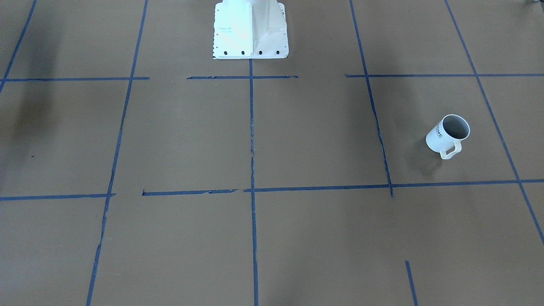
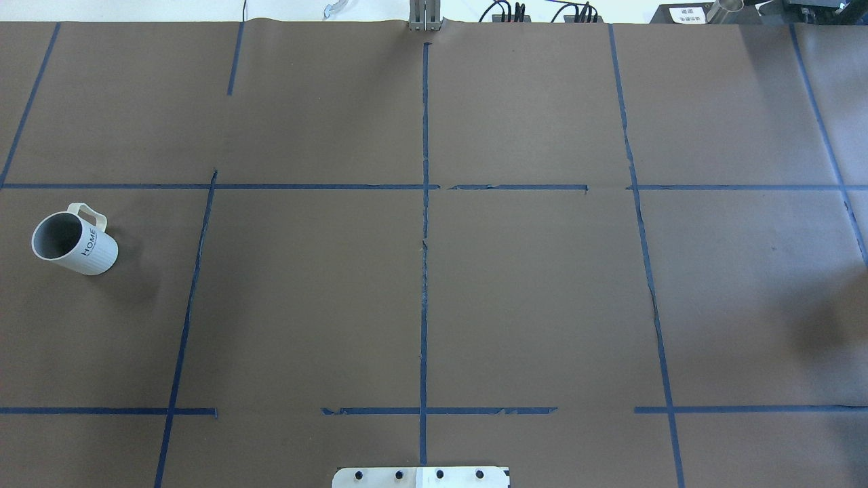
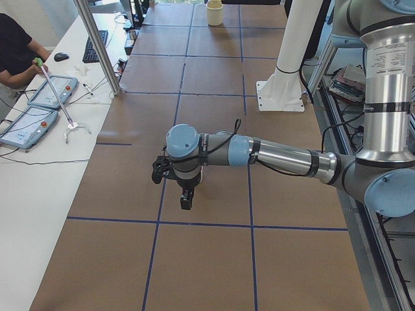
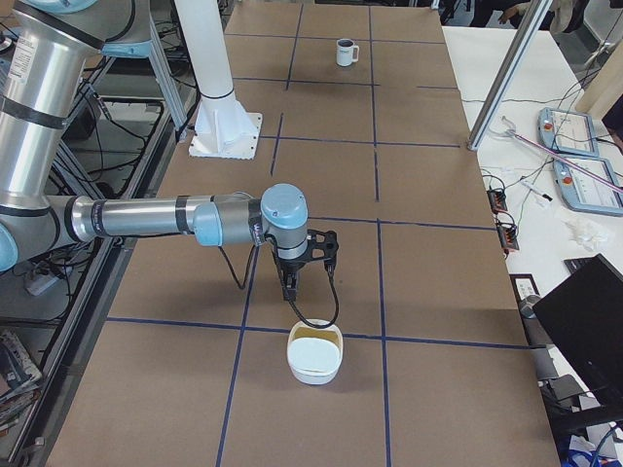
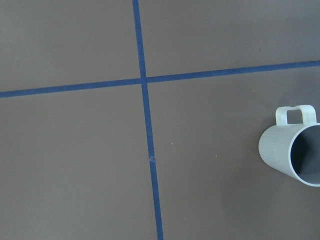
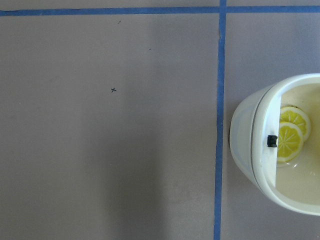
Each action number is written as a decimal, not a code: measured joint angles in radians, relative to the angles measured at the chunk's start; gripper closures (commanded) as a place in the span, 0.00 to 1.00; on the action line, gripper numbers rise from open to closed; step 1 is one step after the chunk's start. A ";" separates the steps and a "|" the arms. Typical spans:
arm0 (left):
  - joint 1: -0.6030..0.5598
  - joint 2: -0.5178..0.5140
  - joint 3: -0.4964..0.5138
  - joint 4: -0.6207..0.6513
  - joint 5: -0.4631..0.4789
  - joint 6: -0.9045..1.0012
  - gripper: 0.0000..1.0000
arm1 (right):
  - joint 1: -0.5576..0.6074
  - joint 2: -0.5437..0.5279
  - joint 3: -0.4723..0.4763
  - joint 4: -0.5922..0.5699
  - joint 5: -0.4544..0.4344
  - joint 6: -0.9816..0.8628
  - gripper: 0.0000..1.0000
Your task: Left arm hands cup to right arm to dump lemon
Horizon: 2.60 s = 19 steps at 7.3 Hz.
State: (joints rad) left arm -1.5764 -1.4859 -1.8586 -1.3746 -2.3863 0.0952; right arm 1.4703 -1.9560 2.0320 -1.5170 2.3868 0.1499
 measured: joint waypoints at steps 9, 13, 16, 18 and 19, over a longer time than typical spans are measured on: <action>0.004 0.045 -0.048 -0.004 -0.011 0.002 0.00 | 0.001 -0.002 0.002 0.014 0.003 0.004 0.00; 0.008 0.052 -0.092 0.008 -0.007 0.003 0.00 | 0.001 -0.004 0.001 0.014 0.003 0.005 0.00; 0.010 0.054 -0.085 0.011 0.000 0.003 0.00 | 0.008 -0.005 0.001 0.014 0.003 0.003 0.00; 0.010 0.054 -0.067 0.011 0.001 0.003 0.00 | 0.023 -0.007 0.000 0.013 0.003 0.002 0.00; 0.010 0.051 -0.037 0.010 -0.001 0.003 0.00 | 0.029 -0.007 0.000 0.013 0.003 0.002 0.00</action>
